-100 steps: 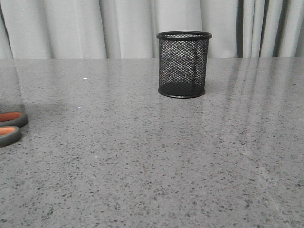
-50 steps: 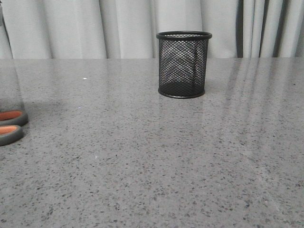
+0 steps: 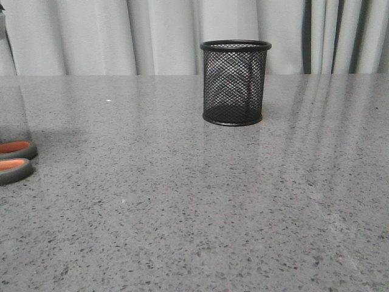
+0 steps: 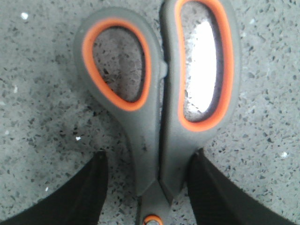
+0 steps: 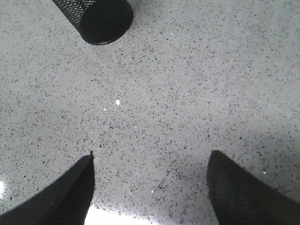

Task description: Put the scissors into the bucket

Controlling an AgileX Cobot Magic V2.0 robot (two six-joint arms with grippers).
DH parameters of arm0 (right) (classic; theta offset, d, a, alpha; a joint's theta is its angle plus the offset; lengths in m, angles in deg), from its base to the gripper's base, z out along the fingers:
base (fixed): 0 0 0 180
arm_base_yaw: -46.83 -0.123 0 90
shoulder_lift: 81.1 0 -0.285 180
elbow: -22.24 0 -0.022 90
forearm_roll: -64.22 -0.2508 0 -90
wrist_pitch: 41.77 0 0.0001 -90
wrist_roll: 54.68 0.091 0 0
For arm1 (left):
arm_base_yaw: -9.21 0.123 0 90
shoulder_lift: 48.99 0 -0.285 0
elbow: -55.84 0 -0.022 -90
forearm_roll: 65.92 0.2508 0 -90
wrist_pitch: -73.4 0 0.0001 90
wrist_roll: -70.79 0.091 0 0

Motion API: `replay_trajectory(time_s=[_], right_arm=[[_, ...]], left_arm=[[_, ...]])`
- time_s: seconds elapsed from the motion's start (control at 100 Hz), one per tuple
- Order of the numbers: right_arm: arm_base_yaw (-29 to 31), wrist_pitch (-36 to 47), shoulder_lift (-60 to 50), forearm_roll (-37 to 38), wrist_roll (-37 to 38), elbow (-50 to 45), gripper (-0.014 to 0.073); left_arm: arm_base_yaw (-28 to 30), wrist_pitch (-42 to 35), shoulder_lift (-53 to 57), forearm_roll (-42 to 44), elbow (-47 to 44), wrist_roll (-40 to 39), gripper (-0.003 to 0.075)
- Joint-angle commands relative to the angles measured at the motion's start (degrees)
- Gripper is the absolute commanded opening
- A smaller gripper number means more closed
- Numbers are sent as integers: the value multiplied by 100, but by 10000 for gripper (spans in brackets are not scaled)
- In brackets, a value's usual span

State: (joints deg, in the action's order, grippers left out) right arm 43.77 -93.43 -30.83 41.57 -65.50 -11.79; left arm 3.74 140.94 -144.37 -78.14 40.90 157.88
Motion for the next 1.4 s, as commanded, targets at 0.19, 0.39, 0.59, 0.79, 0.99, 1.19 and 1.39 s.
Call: replay_trajectory(time_s=[0.19,0.39,0.59,0.79,0.99,1.19,1.39], right_arm=[[0,250,22,-128,-81,181,457],[0,261,22,-128,-81,181,457],[0,250,22,-139,-81,181,457],[0,250,22,-402,-81,181,457],[0,250,22,-1984,-944,181,457],[0,239,22,-4443,-2111,181,457],[0,110,77,-5724,-2777,181,457]], left_arm=[[2,-2,5,-95,38,10,242],[2,116,5,-317,38,-418,-6],[-156,204,67,-282,327,-1183,-21],[-678,447,557,31,1123,-1703,-21],[-1499,437,1160,266,1894,-2215,-21],[-2523,437,1387,734,2607,-3201,-21],[-3662,252,1397,871,3011,-3514,-21]])
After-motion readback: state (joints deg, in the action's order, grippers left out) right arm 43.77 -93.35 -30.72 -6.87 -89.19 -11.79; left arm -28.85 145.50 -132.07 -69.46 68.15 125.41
